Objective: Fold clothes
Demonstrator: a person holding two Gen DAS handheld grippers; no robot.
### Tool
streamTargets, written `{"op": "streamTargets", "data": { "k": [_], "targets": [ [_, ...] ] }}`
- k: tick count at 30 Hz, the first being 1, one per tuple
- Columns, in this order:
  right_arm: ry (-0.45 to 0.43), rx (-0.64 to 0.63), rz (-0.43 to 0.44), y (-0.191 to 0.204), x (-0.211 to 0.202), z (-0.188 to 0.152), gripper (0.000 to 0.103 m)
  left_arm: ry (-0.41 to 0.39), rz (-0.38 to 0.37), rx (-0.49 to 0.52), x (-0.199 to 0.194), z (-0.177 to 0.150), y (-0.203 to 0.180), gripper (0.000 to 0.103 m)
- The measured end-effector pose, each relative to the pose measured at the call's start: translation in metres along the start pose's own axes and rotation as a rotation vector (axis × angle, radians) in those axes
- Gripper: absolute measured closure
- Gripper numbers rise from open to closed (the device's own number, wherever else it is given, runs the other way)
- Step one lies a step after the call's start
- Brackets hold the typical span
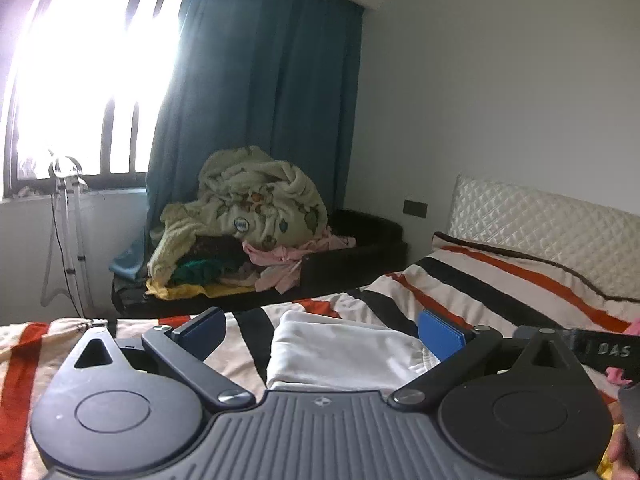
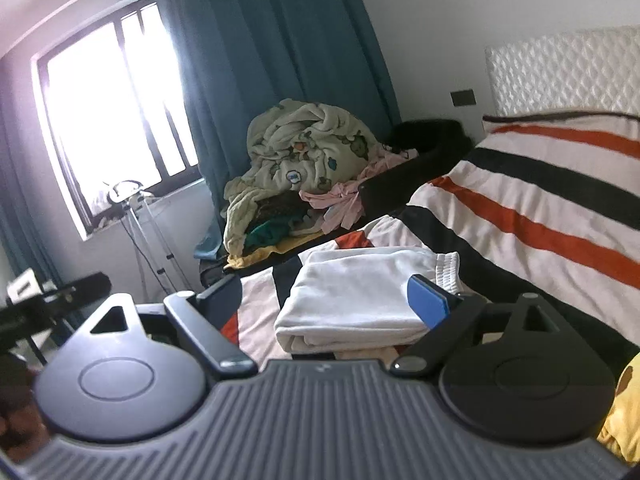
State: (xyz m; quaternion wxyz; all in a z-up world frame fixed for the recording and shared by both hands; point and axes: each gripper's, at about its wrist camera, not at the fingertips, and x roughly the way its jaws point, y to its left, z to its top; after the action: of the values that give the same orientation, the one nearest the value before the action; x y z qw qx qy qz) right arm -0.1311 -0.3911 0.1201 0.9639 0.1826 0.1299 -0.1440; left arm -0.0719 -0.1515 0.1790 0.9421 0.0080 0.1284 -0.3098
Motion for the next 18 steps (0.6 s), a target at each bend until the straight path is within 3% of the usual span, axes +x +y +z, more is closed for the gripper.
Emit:
{"op": "streamTargets", "data": {
  "k": [5,12,18],
  "targets": [
    [-0.033,-0.053,-0.015,0.014,-0.009,-0.029,0.012,-0.021,0.002,-0.014,-0.021,-0.026,0.003,0.0],
    [-0.09,-0.162,-0.06,0.034,-0.002,-0.066,0.012,-0.006,0.048,0.003,-0.013,-0.064,0.013,0.0],
    [-0.034,-0.198,-0.083,0.033,0.024,-0.095,0.012,0.038,0.09,0.0,0.005,-0.092,0.025,0.0]
  ]
}}
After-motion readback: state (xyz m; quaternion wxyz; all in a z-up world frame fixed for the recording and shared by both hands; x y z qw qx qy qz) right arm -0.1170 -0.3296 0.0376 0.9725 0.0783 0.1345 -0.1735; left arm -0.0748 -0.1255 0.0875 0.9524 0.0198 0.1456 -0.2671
